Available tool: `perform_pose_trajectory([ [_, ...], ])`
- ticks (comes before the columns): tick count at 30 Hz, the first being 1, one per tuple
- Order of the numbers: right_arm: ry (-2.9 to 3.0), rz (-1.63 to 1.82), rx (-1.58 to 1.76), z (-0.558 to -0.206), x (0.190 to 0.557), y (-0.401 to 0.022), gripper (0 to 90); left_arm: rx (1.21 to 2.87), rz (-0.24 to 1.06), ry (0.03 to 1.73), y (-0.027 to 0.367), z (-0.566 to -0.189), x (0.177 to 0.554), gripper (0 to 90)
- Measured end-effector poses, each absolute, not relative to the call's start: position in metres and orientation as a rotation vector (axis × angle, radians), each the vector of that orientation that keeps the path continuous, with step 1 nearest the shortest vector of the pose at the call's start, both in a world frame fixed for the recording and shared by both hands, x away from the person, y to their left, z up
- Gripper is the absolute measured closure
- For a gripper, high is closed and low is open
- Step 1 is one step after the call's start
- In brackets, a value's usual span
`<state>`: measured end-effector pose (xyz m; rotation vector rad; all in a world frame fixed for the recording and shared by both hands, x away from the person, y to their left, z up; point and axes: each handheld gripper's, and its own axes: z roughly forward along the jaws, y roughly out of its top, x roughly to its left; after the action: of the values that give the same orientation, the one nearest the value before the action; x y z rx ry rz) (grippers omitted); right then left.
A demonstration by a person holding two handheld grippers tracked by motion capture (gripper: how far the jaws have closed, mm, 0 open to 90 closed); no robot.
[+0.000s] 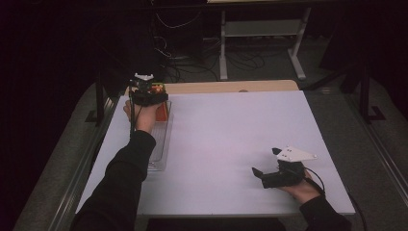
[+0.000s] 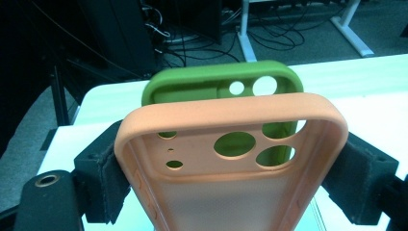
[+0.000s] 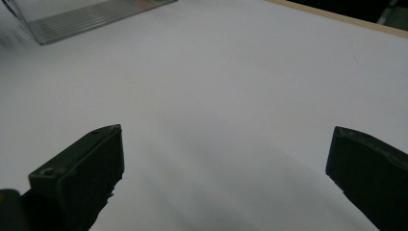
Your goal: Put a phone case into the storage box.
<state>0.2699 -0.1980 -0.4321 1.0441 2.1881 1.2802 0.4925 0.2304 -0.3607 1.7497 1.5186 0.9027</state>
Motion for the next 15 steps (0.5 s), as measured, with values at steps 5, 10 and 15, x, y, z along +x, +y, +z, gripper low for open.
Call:
perform_pose_trajectory([
  [5, 2.19, 1.28, 1.045, -0.4322, 0.2699, -0.1978, 0.0, 1.741, 0.906, 1.515, 0.2277, -0.3665, 0.4926, 14.5],
  [10, 2.19, 1.283, 1.048, -0.4322, 0.2696, -0.1974, 0.0, 1.754, 0.918, 1.491, 0.2271, -0.367, 0.4937, 13.7],
  [15, 2.189, 1.283, 1.046, -0.4321, 0.2695, -0.1975, 0.0, 1.755, 0.9, 1.492, 0.2297, -0.3689, 0.4953, 7.8],
])
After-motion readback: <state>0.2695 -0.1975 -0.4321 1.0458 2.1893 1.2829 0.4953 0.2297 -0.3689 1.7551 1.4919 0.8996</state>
